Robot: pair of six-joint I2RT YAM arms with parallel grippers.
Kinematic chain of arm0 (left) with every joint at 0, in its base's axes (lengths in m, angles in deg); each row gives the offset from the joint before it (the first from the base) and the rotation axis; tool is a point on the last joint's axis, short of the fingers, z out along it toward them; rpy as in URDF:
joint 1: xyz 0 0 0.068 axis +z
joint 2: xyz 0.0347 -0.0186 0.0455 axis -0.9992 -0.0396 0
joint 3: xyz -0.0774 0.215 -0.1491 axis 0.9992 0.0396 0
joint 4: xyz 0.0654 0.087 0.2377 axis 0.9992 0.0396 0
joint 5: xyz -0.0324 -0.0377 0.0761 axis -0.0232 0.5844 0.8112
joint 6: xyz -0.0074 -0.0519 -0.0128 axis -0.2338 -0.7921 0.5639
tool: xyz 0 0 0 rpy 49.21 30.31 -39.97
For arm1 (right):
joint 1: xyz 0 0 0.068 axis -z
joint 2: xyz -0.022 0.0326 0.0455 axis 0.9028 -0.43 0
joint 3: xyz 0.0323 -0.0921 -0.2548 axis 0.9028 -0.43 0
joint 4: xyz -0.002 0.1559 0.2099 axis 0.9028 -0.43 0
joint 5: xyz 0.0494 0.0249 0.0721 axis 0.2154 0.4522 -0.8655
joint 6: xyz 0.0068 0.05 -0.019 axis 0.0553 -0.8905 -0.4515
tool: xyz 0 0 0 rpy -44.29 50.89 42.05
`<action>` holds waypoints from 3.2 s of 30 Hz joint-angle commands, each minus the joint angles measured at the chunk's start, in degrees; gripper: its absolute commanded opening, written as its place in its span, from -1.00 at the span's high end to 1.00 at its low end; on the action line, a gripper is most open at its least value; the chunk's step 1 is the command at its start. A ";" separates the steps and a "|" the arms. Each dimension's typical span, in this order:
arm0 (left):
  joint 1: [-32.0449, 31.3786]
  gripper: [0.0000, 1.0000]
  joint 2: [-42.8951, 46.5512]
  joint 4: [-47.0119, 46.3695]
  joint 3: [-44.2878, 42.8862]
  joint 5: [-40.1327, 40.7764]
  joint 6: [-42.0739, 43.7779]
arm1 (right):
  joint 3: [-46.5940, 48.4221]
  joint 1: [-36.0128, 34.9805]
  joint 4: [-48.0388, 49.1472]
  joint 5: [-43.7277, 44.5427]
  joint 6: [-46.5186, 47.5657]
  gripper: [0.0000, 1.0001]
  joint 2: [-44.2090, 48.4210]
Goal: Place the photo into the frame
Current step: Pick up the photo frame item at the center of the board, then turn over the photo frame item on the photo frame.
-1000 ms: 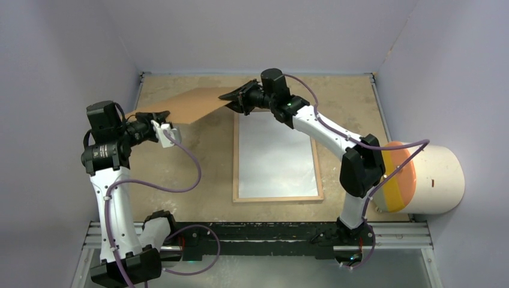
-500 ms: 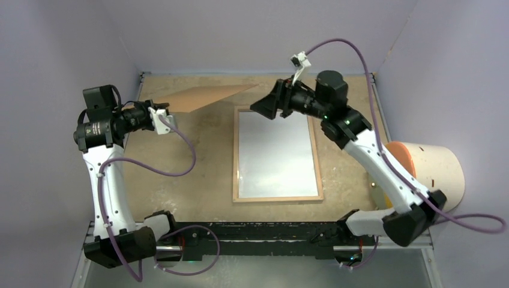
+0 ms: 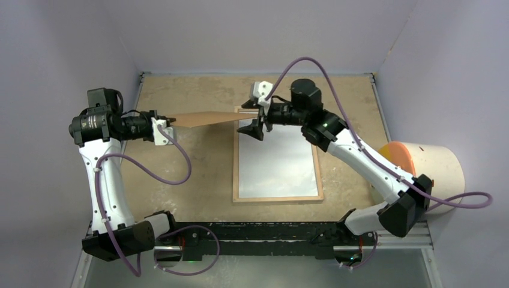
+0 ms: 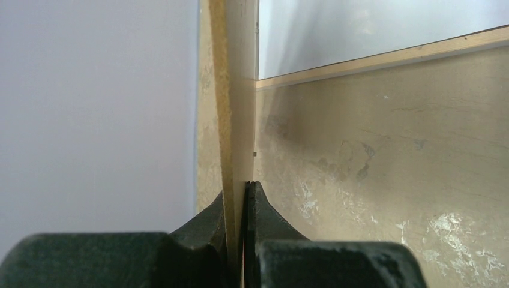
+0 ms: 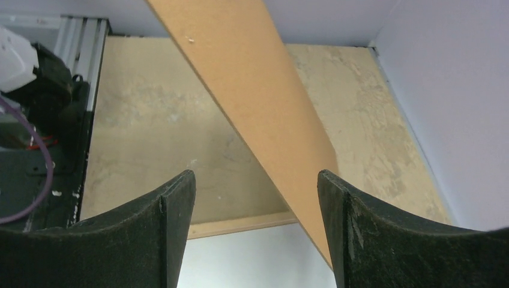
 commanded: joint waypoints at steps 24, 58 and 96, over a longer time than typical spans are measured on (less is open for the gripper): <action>-0.06 -0.16 2.24 -14.07 -4.03 -9.03 -13.41 | 5.92 -7.60 10.18 11.16 14.31 1.00 -8.27; -0.21 -0.87 -11.31 -37.07 8.73 18.67 -66.54 | -13.55 39.38 12.14 -13.25 -70.27 1.00 -0.67; -0.67 -0.87 -13.20 -36.23 22.02 19.07 -59.64 | -38.63 40.82 37.10 -8.02 -75.19 1.00 -5.91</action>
